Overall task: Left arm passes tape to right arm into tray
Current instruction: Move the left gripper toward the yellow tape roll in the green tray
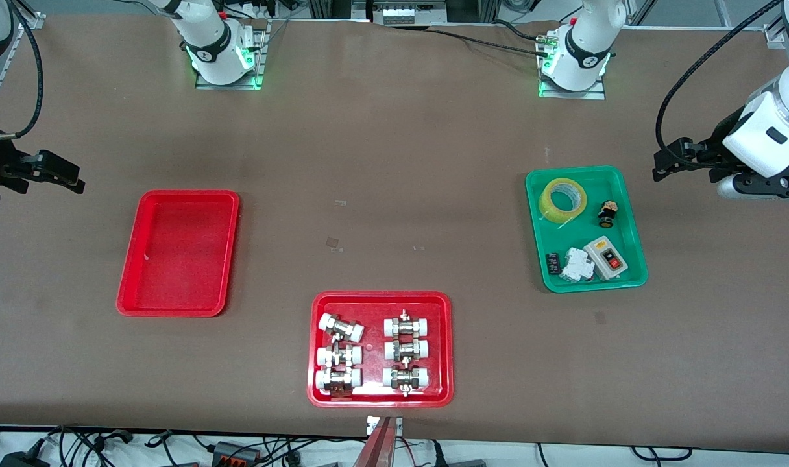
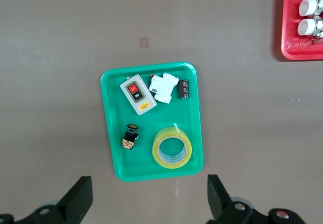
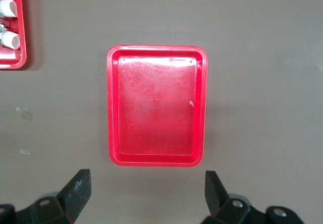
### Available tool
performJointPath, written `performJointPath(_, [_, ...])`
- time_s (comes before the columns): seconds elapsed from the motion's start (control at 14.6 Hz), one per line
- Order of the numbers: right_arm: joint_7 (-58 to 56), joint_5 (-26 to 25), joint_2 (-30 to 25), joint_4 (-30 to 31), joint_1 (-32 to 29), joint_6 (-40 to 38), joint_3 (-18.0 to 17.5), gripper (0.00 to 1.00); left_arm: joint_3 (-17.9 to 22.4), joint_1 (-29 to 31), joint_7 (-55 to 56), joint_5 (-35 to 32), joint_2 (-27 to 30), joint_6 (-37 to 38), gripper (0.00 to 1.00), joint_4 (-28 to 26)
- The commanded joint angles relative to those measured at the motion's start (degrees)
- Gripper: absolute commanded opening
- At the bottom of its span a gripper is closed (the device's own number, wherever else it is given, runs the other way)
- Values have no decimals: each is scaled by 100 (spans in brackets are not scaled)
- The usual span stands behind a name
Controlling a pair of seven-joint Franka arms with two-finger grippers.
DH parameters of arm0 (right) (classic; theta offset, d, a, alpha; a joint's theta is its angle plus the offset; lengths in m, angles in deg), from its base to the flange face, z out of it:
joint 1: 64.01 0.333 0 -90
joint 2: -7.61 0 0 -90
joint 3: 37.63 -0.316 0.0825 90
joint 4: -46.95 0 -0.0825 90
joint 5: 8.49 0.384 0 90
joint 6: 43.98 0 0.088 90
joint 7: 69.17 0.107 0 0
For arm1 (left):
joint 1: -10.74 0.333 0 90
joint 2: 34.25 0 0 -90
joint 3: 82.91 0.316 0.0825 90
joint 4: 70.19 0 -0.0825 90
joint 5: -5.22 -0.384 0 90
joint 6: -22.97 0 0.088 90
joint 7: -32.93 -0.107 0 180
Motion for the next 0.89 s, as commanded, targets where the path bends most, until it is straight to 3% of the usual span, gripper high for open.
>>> performJointPath(0.0, [12, 3, -132, 206, -3, 65, -2, 100, -8, 31, -74, 44, -39, -15, 100, 62])
performJointPath(0.41, [12, 3, -106, 189, 6, 126, -2, 100, 71, 57, -127, 18, -83, -6, 100, 71])
performJointPath(0.82, [12, 12, -71, 163, -20, 196, -2, 100, 62, 426, -162, 9, -637, 12, 100, 1])
